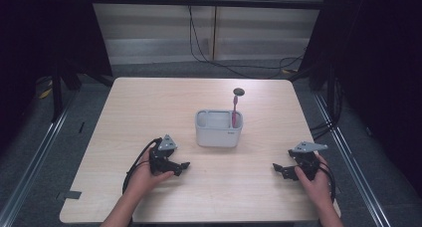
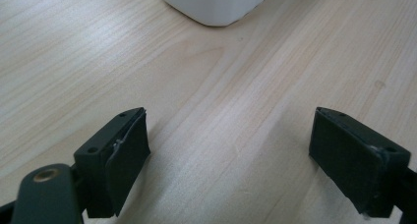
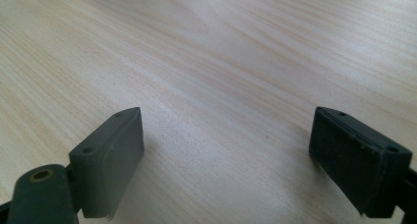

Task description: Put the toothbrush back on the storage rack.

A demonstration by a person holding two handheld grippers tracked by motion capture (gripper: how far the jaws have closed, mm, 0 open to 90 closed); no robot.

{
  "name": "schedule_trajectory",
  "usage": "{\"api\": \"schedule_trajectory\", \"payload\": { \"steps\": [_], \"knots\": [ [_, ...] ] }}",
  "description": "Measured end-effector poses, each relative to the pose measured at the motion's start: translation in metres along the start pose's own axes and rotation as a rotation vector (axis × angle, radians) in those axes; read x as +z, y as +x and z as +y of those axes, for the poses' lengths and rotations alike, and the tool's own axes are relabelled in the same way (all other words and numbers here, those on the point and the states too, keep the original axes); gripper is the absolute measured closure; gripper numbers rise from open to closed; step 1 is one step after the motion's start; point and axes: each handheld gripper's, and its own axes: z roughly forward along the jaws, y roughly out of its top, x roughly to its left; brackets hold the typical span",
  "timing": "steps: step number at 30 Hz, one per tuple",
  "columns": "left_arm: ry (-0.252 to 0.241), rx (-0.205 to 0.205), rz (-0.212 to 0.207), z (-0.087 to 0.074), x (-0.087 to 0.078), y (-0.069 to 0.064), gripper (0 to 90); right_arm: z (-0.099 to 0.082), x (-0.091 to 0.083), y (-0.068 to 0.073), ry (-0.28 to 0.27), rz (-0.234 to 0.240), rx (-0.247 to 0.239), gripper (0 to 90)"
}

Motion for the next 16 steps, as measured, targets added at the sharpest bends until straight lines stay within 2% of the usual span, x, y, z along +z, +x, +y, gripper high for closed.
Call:
{"api": "schedule_trajectory", "payload": {
  "steps": [16],
  "knots": [
    [0.000,-0.001,-0.001,0.0000,0.0000,0.0000,14.7,0.0009,0.0011,-0.0001,0.000,-0.012,0.010,13.1]
  ]
}}
